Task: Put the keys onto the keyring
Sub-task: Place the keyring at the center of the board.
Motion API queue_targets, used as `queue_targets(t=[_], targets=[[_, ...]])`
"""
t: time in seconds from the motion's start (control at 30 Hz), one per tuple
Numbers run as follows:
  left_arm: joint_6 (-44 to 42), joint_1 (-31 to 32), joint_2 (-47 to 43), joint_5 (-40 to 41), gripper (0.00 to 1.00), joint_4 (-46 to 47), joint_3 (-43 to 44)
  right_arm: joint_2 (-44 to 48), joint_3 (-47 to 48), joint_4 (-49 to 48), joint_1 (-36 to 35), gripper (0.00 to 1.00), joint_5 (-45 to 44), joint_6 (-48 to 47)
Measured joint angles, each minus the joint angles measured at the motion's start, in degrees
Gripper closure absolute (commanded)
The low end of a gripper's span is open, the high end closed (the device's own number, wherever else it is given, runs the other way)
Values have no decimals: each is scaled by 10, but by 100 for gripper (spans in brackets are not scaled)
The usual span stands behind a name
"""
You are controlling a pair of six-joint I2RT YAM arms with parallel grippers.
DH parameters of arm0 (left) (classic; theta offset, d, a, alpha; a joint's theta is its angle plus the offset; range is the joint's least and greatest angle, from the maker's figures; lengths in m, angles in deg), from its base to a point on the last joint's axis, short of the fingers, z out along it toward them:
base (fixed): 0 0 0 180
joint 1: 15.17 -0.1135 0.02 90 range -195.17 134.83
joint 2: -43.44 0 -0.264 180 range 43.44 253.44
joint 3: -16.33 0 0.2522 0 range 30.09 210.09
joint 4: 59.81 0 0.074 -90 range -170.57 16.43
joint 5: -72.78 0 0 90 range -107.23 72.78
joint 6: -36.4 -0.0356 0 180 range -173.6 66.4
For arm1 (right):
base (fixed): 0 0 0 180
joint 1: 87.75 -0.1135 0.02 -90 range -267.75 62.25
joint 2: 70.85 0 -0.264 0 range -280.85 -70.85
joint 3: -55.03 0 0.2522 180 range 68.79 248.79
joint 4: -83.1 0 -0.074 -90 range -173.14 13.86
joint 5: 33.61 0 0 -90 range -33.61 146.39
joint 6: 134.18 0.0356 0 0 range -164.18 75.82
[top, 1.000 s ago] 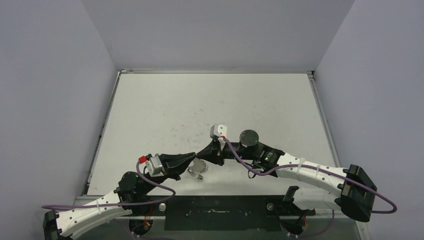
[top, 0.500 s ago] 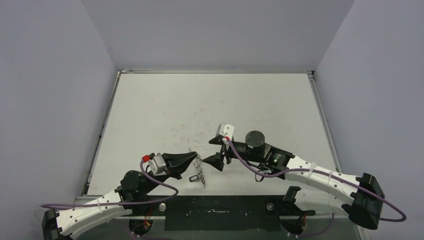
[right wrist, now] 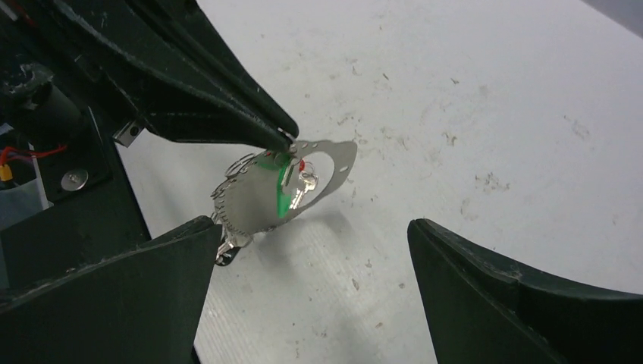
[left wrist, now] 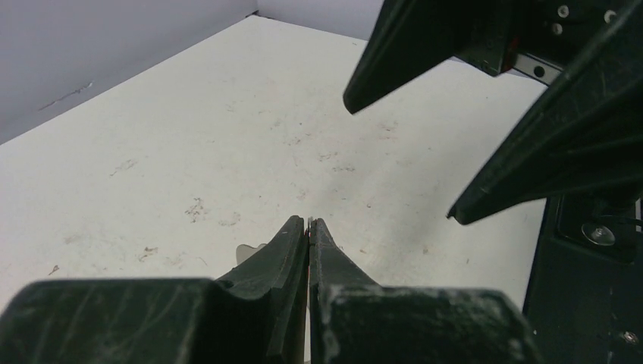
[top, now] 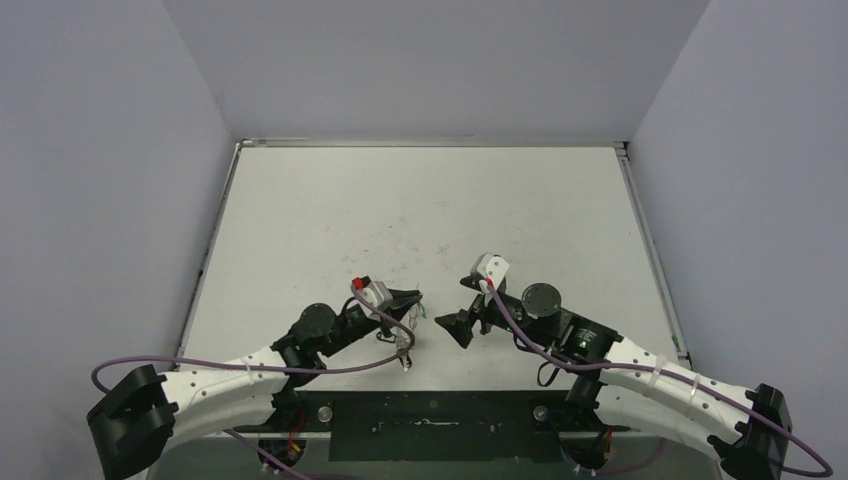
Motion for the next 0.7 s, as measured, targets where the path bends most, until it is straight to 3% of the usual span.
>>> queue_targets(t=[0.37, 0.7], targets=[[46, -40, 259, -105, 100, 178, 61, 80, -59, 57, 4, 0, -113, 118], [99, -53, 496, -138, 100, 301, 114, 98, -81, 116, 8, 5, -225, 197]])
